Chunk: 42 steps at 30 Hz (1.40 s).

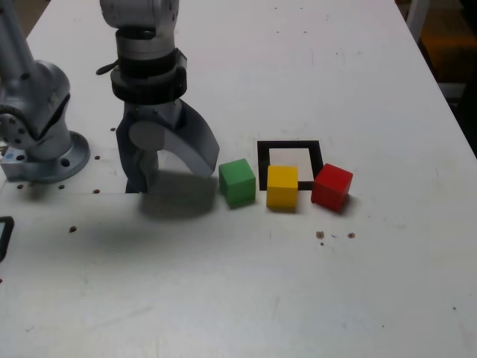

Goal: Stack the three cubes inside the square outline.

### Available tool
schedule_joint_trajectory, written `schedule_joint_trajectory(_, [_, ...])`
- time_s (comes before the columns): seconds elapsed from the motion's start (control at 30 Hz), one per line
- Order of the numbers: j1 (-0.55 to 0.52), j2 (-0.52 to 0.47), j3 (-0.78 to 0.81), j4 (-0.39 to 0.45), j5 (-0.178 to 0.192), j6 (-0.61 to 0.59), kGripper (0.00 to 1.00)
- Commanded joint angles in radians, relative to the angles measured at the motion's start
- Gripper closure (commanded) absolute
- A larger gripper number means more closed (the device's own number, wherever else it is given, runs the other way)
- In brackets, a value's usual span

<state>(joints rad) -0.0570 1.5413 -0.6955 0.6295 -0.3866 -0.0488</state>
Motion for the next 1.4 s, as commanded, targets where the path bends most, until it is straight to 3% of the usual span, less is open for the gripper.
schedule_joint_trajectory(0.0, [-0.001, -0.006, -0.001, 0.002, 0.001, 0.000, 0.15])
schedule_joint_trajectory(0.13, [-0.001, -0.006, -0.014, 0.011, 0.004, 0.000, 0.15])
schedule_joint_trajectory(0.2, [-0.001, -0.005, -0.056, 0.047, 0.024, -0.009, 0.15])
schedule_joint_trajectory(0.43, [-0.001, 0.031, -0.356, 0.370, 0.223, -0.122, 0.16])
schedule_joint_trajectory(0.67, [-0.001, 0.113, -0.680, 0.606, 0.316, -0.129, 0.16])
schedule_joint_trajectory(0.77, [-0.001, 0.157, -0.769, 0.650, 0.319, -0.094, 0.16])
schedule_joint_trajectory(1.13, [-0.032, 0.349, -1.060, 0.768, 0.265, 0.109, 0.16])
schedule_joint_trajectory(1.37, [-0.062, 0.424, -1.135, 0.795, 0.264, 0.166, 0.16])
